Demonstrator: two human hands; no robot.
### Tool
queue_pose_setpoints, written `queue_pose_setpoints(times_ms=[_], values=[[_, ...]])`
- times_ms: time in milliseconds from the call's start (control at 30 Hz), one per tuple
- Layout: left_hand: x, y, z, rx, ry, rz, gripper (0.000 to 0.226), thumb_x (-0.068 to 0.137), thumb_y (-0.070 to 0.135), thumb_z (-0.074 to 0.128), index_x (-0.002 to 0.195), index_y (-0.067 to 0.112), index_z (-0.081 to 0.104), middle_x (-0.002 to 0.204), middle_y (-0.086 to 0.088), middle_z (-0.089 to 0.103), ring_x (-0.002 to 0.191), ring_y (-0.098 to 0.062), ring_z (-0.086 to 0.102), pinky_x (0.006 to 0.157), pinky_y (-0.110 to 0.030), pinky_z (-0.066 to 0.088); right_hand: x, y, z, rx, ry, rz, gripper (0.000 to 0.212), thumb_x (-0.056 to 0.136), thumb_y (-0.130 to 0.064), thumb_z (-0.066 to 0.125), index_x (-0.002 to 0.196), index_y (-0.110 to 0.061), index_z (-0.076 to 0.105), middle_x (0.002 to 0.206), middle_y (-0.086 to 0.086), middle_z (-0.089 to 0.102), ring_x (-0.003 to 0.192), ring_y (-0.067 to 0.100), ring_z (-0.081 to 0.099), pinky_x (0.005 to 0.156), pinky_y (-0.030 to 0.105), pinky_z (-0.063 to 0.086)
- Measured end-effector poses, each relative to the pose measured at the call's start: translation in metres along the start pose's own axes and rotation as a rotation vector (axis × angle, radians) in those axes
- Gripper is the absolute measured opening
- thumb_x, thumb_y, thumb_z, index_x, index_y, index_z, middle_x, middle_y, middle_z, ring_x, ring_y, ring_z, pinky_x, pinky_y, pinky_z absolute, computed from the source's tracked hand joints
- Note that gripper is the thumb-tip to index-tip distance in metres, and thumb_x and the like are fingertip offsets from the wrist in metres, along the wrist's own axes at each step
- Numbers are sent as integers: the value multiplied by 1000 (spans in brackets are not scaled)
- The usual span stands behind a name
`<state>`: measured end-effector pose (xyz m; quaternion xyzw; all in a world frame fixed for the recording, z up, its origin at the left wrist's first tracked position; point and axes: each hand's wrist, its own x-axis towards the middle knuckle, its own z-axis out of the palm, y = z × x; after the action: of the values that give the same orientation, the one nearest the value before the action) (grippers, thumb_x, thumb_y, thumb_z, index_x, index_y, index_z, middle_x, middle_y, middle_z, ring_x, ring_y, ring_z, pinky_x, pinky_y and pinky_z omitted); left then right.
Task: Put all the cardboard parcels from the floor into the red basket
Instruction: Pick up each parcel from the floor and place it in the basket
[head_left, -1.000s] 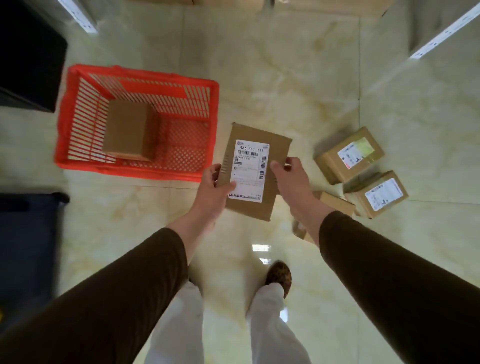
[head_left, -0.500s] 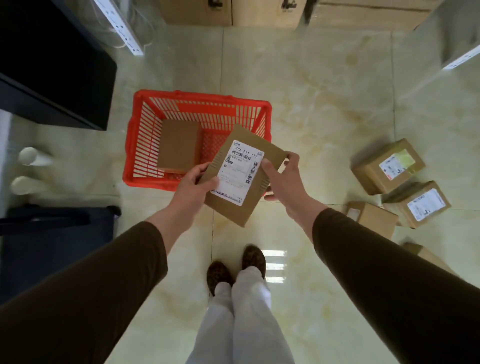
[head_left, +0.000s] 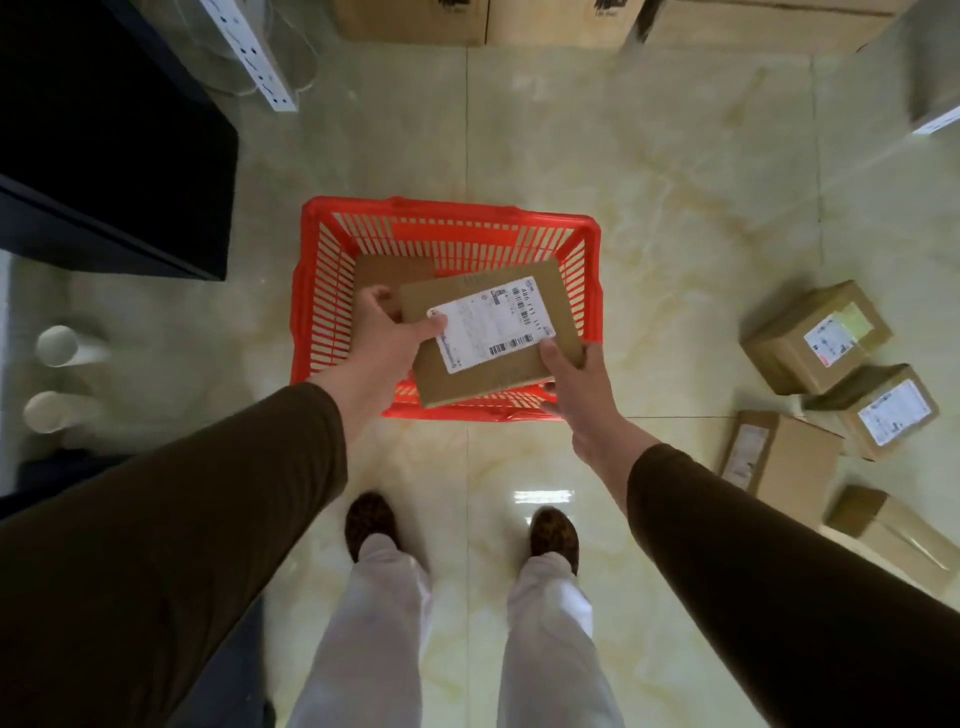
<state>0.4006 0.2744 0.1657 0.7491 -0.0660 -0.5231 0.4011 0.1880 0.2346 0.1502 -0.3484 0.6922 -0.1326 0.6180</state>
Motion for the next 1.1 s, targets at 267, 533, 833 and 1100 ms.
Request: queue_pose_setpoints(times_ms=[267, 533, 833, 1100], values=[[56, 15, -12, 338, -237, 82, 52, 89, 23, 74, 135, 31, 53, 122, 11, 68, 106, -15, 68, 89, -41, 56, 20, 15, 43, 92, 122, 130, 56, 89, -42, 69, 135, -14, 50, 123, 2, 67, 108, 24, 67, 95, 45, 57], [129, 32, 26, 690, -391, 194, 45, 87, 2, 69, 126, 20, 56, 111, 0, 67, 105, -20, 63, 79, -28, 49, 66, 21, 59, 139, 90, 220, 77, 94, -27, 67, 152, -17, 17, 128, 2, 59, 117, 27, 61, 90, 44, 57], [192, 21, 53, 840, -443, 241, 60, 93, 5, 66, 148, 17, 46, 124, 7, 58, 110, -9, 55, 72, -8, 40, 108, 30, 71, 392, 101, 531, 88, 86, -83, 28, 144, -18, 40, 110, 23, 69, 75, 39, 77, 69, 47, 64], [246, -7, 62, 1003, -435, 334, 29, 93, 5, 62, 111, 26, 53, 111, -2, 62, 101, -22, 62, 81, -38, 53, 144, 37, 86, 523, 116, 637, 23, 107, -26, 42, 101, -11, 58, 98, 16, 65, 75, 28, 64, 67, 41, 61]])
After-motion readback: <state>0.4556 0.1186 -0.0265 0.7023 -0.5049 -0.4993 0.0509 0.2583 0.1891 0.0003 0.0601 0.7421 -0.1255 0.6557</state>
